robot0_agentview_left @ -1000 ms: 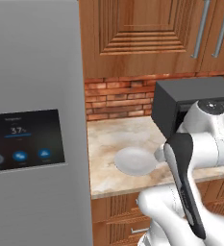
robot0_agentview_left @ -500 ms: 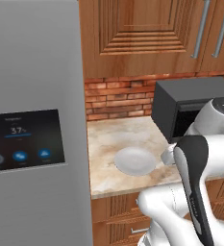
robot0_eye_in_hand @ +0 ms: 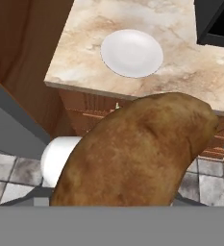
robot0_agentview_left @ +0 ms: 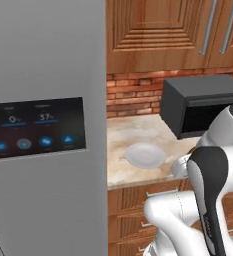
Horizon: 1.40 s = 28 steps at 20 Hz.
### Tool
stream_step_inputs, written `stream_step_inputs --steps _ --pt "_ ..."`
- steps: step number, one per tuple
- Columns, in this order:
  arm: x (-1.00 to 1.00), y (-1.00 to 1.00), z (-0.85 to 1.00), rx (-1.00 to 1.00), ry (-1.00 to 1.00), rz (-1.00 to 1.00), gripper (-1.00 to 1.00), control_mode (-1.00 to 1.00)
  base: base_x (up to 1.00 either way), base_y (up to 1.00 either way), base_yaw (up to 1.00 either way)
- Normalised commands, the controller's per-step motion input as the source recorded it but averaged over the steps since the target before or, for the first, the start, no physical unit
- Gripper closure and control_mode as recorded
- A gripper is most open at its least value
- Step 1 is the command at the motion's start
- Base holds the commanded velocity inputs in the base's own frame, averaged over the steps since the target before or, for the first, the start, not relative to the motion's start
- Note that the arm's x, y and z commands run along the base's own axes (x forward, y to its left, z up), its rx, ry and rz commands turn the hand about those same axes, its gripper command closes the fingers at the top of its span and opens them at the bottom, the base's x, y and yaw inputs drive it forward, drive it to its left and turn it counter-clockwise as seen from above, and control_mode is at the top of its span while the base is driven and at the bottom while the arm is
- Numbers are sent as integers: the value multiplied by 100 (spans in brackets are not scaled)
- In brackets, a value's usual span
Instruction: Place the potato on the rack of the oven.
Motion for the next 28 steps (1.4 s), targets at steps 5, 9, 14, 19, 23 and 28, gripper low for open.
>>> stream_step_inputs --steps 5,9,14,19,23,28 --pt "0 0 0 0 0 0 100 100 -28 100 12" --pt "0 0 0 0 0 0 100 100 -71 73 7" --pt "0 0 0 0 0 0 100 100 -78 -8 7" --pt "0 0 0 0 0 0 100 100 -32 50 16" --pt "0 0 0 0 0 0 100 100 -10 100 21" --pt "0 0 0 0 0 0 100 100 -21 100 19"
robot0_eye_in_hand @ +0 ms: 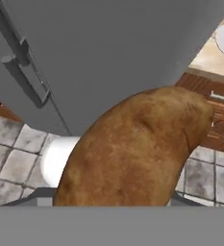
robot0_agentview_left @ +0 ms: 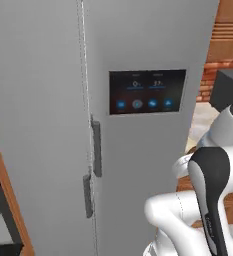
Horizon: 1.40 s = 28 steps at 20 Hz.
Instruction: Place the potato on the rack of the oven.
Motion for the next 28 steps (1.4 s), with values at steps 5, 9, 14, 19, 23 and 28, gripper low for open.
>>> stream_step_inputs --steps 5,9,14,19,23,28 --pt "0 0 0 0 0 0 100 100 -6 100 18" --pt "0 0 0 0 0 0 100 100 0 100 15" --pt "0 0 0 0 0 0 100 100 0 97 12" --pt "0 0 0 0 0 0 100 100 26 56 4" --pt "0 0 0 0 0 0 100 100 27 41 3" --pt "0 0 0 0 0 0 100 100 14 66 0"
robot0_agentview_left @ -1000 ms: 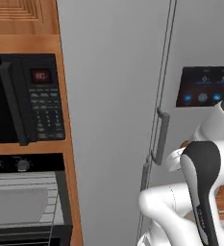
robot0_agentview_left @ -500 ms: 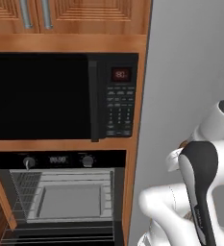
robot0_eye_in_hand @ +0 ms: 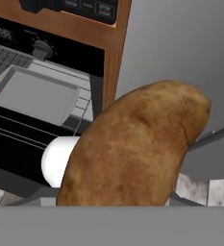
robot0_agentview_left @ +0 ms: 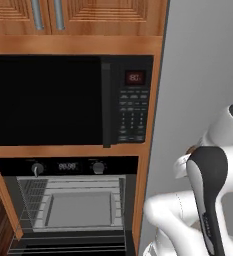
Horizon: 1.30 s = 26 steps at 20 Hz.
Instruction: Place the potato on the rack of the oven.
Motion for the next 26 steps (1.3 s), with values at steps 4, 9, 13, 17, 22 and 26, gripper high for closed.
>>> stream_step_inputs --steps 4,9,13,17,22,26 --pt "0 99 -3 -8 -6 0 100 -100 0 0 0" --pt "0 100 -15 -9 -10 -1 100 -100 0 0 0" --pt "11 100 -48 -4 -4 -5 100 -100 0 0 0" --pt "19 100 -86 0 0 -1 100 -100 0 0 0" --pt "33 100 -100 1 0 -2 100 -100 0 0 0" --pt "54 96 -100 3 -2 -11 100 -100 0 0 0"
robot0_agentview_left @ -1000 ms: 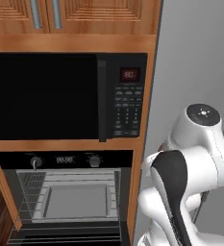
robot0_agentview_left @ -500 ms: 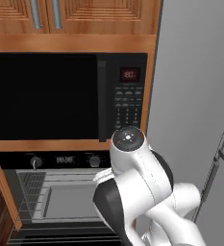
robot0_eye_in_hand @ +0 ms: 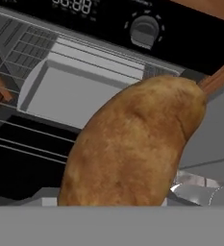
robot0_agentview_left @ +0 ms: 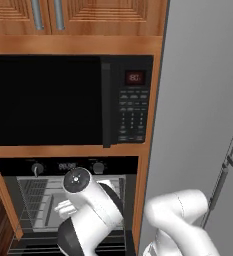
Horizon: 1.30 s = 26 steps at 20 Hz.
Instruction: Place the potato on the rack of the oven.
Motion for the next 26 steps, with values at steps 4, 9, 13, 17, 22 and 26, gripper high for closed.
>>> stream_step_inputs --steps 4,9,13,17,22,26 --pt "71 67 -98 13 0 -9 100 -100 0 0 0" --pt "80 34 -78 8 0 -14 100 -100 0 0 0" --pt "65 1 -85 0 5 -8 100 -100 0 0 0" --pt "53 0 -53 -1 23 -1 100 -100 0 0 0" --pt "24 2 -36 -7 19 -1 100 -100 0 0 0" --pt "19 4 -36 -9 0 -3 100 -100 0 0 0"
